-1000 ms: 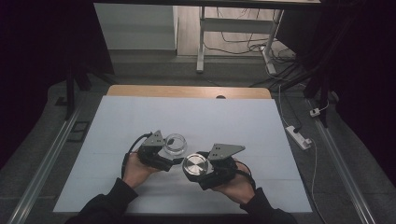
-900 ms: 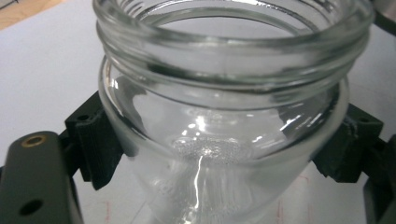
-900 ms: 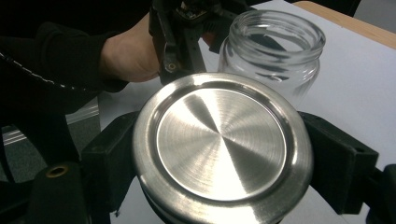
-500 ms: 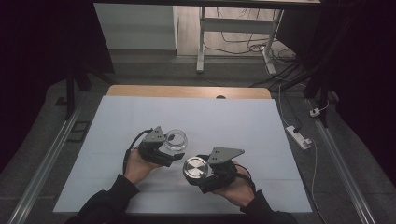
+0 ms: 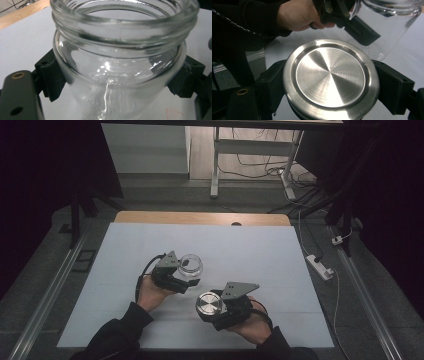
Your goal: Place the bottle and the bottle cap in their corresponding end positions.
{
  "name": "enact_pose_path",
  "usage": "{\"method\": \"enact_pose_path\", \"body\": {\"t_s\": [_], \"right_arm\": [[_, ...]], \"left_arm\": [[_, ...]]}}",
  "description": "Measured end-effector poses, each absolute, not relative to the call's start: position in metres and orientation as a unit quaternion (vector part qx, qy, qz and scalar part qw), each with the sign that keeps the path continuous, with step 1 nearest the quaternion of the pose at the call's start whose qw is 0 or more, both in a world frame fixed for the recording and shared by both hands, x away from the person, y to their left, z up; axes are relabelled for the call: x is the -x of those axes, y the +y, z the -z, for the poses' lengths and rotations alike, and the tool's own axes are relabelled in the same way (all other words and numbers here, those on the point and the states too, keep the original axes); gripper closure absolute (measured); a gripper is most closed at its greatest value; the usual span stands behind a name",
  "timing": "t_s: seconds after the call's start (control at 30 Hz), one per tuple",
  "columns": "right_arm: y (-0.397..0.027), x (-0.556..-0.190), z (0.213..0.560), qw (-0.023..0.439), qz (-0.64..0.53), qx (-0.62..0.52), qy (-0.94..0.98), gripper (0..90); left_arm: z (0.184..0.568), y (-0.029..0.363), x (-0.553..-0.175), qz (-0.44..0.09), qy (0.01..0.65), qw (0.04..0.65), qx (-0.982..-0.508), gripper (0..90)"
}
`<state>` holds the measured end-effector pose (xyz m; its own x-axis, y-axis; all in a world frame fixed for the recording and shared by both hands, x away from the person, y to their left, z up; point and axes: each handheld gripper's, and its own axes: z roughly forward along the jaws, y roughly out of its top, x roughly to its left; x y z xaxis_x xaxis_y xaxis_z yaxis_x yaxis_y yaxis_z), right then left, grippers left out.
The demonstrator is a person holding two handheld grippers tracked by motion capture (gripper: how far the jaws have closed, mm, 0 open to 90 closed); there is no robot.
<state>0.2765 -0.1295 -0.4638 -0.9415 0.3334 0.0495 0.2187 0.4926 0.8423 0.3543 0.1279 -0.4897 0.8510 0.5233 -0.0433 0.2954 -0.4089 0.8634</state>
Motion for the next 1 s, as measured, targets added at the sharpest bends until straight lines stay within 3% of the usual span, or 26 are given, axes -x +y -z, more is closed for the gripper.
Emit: {"method": "enact_pose_path", "body": {"t_s": [1.0], "right_arm": [[-0.106,-0.282,0.507,0.059,-0.45,-0.148,0.879,18.9]], "left_arm": [[0.505,0.105,-0.397,-0.123,0.239,0.483,-0.834,15.7]]}}
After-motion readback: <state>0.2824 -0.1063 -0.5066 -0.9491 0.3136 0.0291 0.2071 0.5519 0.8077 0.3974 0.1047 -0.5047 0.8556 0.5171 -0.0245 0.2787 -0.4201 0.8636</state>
